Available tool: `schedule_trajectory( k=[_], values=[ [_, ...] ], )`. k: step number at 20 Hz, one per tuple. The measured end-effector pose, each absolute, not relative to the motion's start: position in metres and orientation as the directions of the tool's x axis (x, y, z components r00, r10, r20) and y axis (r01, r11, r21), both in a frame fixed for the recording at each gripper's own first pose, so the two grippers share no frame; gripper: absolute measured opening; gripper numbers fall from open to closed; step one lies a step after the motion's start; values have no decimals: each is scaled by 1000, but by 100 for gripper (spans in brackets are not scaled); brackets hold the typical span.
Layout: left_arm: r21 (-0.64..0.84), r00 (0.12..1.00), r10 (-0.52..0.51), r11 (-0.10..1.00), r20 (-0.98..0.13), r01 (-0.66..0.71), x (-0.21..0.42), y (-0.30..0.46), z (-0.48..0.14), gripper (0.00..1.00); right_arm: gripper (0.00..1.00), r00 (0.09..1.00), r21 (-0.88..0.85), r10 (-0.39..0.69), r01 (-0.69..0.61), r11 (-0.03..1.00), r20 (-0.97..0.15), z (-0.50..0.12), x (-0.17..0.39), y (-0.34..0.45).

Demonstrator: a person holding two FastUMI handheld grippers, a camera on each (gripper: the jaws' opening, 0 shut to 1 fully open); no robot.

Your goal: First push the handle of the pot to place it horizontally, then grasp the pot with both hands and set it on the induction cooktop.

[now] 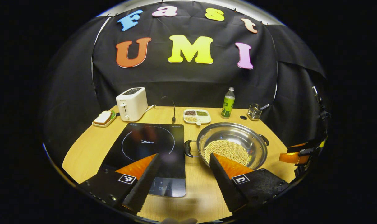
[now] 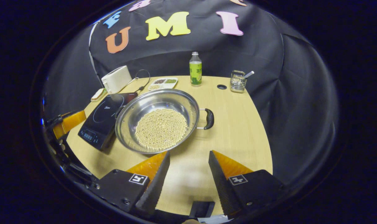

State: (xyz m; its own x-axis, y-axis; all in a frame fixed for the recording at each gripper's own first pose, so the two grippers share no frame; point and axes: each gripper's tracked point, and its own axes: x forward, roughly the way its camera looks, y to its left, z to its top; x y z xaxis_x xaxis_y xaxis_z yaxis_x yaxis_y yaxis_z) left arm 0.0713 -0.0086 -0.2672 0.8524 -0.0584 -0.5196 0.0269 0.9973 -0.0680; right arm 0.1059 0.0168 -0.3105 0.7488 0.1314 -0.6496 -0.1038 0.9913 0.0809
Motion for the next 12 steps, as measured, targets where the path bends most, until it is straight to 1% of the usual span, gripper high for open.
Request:
schedule_trajectory(
  k=[1,3,4,5,8,12],
  values=[
    [-77,841,-62,997,-537,24,80,-12,-276,96,82,745,96,136,-97,991,-653,-311,120,16],
    [-81,814,-65,996,-578,22,98,-19,-295,96,80,741,116,139,-82,990,-658,-314,148,11],
    [-84,797,-68,996,-600,22,106,-24,-304,100,80,732,126,146,-82,989,-666,-316,157,10],
    [-82,785,-64,997,-616,17,112,-25,-312,96,79,722,133,152,-84,988,-674,-320,167,9],
    [-63,761,-55,998,-646,18,137,-30,-329,96,79,701,110,139,-87,990,-700,-331,194,-1],
    [-62,733,-46,998,-679,6,158,-34,-347,96,79,668,132,170,-107,985,-724,-344,217,2]
  ],
)
